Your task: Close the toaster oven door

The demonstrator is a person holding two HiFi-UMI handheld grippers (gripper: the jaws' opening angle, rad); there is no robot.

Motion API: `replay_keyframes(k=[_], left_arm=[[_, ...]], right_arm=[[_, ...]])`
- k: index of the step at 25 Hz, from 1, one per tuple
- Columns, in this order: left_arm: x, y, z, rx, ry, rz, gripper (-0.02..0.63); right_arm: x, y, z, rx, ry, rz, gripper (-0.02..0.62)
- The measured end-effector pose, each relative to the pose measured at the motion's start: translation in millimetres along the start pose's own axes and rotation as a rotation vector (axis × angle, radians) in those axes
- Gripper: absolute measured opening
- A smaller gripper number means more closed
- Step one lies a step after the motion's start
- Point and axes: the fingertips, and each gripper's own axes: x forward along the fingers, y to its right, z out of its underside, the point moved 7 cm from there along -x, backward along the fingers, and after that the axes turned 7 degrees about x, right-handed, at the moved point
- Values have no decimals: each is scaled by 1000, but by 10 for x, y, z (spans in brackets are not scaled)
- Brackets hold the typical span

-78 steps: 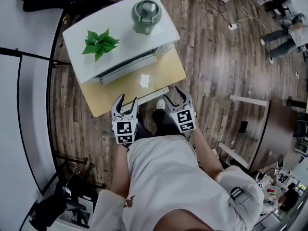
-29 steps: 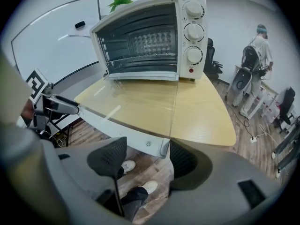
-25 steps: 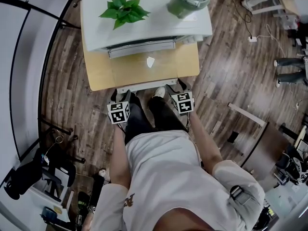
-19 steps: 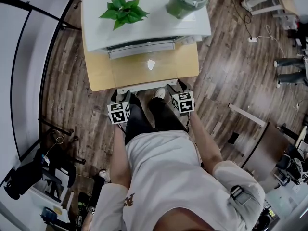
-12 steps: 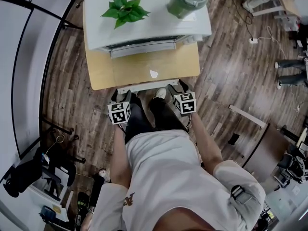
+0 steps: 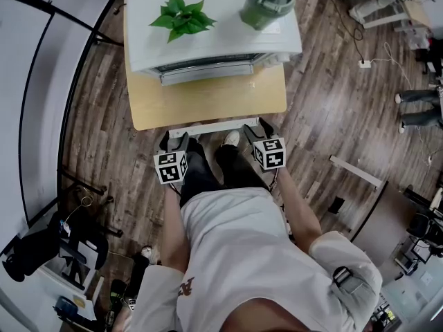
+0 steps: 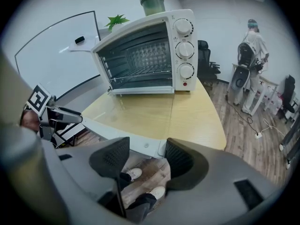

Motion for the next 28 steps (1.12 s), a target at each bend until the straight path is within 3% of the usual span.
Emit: replay_keyframes(k=[18,28], left_arm=[[-353,53,-290,0,80,-25,273],[-535,75,-512,38,136,-44,268]], right_arm=[[-321,-71,-258,52,94,-41,249],[-484,-119,-450,81,154,-48,249]])
